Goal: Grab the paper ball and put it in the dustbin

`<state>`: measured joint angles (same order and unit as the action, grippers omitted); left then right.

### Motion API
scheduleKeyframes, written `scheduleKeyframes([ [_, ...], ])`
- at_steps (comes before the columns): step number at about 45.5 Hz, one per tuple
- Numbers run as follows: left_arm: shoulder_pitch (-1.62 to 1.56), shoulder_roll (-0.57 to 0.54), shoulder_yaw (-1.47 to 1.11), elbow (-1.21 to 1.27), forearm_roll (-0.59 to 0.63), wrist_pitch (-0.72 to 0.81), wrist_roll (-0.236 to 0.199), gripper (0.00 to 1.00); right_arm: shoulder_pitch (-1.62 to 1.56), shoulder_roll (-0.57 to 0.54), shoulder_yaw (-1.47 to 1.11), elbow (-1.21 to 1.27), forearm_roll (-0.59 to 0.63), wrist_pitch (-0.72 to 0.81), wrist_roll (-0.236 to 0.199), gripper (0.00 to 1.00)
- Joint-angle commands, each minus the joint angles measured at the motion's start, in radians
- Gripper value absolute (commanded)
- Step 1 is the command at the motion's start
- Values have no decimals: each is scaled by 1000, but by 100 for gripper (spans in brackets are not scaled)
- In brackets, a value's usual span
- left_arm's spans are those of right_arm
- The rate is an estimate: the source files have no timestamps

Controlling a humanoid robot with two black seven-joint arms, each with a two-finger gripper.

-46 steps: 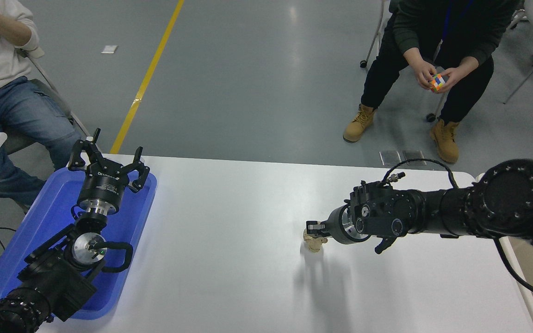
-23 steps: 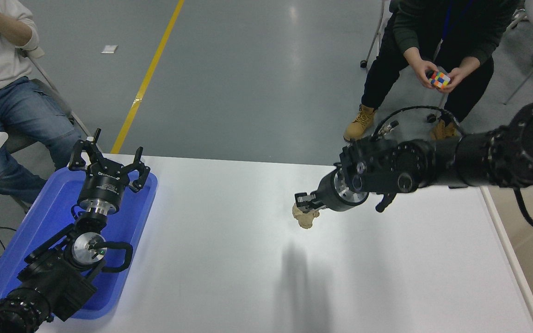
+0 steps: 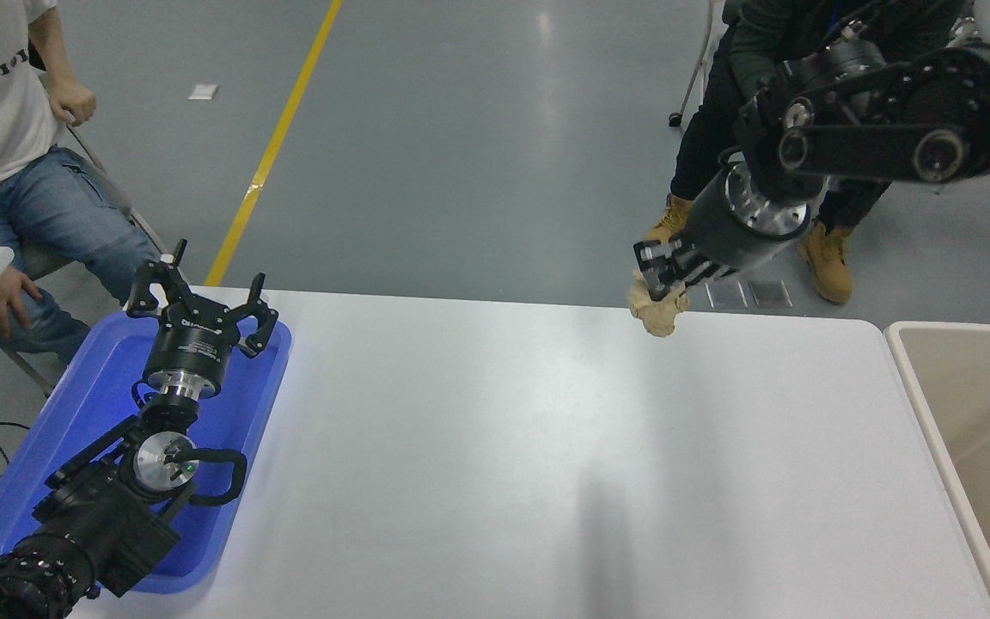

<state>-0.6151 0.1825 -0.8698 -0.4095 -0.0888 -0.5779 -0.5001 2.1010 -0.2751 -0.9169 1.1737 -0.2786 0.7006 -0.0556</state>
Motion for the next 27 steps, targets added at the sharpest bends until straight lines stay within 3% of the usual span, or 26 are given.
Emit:
scheduleKeyframes([
  [1, 0, 0, 0, 0, 0, 1, 0, 100, 108, -44, -5, 4, -1, 85, -1, 0],
  [20, 0, 0, 0, 0, 0, 1, 0, 100, 93, -47, -54, -6, -1, 85, -4, 0],
  [27, 0, 0, 0, 0, 0, 1, 0, 100, 57, -108, -131, -29, 1, 33, -4, 0],
])
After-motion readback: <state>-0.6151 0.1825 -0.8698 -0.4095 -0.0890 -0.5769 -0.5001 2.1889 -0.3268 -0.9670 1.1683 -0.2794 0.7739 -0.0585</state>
